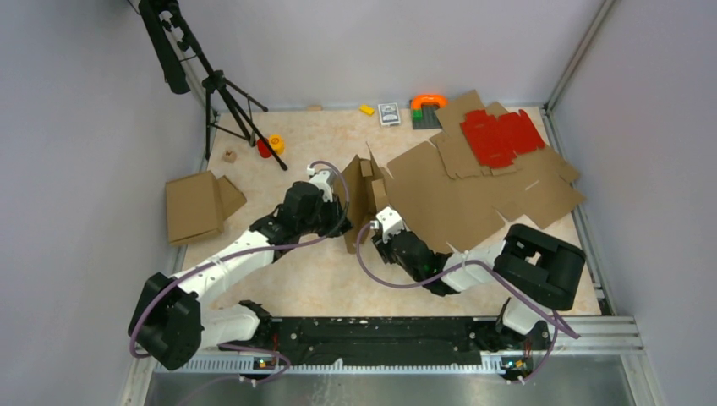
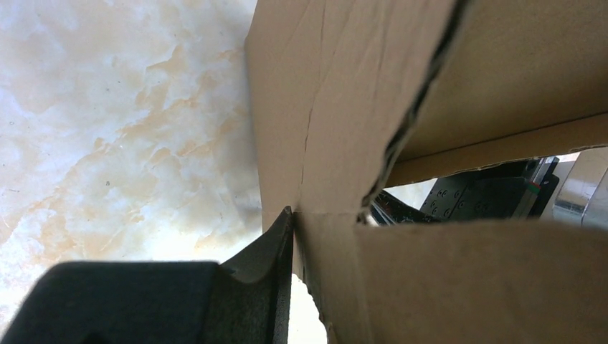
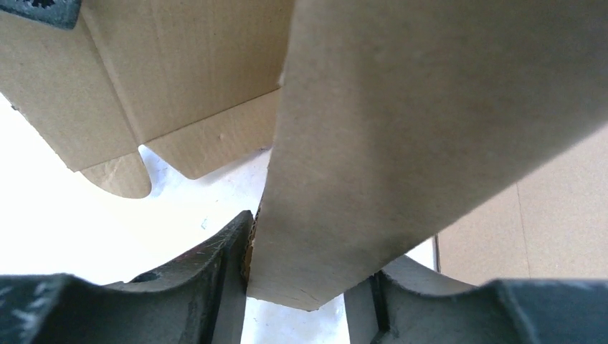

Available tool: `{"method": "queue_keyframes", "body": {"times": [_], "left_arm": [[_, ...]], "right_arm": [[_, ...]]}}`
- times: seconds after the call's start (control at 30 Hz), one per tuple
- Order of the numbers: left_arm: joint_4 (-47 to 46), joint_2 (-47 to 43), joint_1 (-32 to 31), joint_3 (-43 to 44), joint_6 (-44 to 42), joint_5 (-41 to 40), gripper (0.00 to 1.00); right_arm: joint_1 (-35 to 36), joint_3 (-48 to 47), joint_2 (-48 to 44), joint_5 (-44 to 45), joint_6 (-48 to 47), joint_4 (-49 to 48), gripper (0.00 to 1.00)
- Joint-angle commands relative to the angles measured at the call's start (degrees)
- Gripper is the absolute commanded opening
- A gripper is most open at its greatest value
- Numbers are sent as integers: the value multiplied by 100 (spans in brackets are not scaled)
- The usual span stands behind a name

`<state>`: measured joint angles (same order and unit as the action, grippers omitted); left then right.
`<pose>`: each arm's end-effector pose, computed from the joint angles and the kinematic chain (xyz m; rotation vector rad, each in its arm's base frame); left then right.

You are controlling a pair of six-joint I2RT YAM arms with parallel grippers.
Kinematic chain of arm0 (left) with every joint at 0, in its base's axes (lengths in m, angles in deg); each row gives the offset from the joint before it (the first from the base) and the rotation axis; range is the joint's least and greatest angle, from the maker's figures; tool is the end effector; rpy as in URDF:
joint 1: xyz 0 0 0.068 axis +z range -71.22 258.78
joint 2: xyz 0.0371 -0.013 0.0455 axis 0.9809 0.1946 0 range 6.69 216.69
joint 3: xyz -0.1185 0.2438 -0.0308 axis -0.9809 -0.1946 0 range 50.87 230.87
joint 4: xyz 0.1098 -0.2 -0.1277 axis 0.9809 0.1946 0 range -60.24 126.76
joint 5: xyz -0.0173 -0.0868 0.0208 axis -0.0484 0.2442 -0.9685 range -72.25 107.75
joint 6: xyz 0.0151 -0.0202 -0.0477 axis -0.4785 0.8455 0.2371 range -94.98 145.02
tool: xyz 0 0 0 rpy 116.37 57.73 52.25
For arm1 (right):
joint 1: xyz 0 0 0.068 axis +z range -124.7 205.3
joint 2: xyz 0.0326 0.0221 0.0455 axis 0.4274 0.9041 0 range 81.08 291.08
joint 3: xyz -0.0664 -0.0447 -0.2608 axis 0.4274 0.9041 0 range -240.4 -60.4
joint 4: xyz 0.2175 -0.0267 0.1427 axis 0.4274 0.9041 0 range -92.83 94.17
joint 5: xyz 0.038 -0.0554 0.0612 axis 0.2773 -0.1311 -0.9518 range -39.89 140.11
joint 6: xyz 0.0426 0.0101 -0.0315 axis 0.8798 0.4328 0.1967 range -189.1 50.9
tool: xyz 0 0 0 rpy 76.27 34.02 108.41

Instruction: Fold the paper box

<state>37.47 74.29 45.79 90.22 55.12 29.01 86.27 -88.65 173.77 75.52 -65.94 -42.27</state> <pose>0.2074 -0.1429 0.2305 0.1742 2.3043 -0.8098 0.1533 0.2449 0.1372 -0.6986 1.8456 0.2875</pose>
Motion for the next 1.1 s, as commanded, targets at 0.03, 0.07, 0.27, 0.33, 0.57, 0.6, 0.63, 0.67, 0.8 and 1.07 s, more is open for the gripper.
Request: {"method": "queue_keyframes", "body": {"times": [0.03, 0.07, 0.27, 0.33, 0.57, 0.6, 0.63, 0.67, 0.8, 1.07], "left_arm": [[138, 139, -32, 186, -38, 173, 20], [150, 148, -32, 199, -40, 166, 20], [288, 158, -32, 257, -160, 143, 19], [394, 166, -32, 310, -239, 104, 19], [783, 289, -45, 479, -656, -14, 18], [811, 324, -41, 503, -708, -8, 17], [829, 348, -47, 527, -739, 9, 17], [845, 377, -45, 541, -762, 34, 17], [871, 478, -54, 614, -825, 114, 16], [899, 476, -75, 632, -890, 95, 16]], "right_arm": [[18, -210, -21, -230, 192, -154, 40], [-40, -201, -45, -283, 279, -148, 40], [-637, 31, -374, -969, 856, -154, 58], [-855, 103, -472, -1124, 940, -173, 58], [-1267, 321, -718, -1404, 972, -234, 62], [-1301, 317, -733, -1467, 931, -233, 62], [-1326, 310, -743, -1513, 900, -220, 61], [-1339, 279, -741, -1547, 873, -190, 60], [-1338, 141, -694, -1622, 684, -26, 58], [-1339, 8, -661, -1663, 665, 87, 40]]}}
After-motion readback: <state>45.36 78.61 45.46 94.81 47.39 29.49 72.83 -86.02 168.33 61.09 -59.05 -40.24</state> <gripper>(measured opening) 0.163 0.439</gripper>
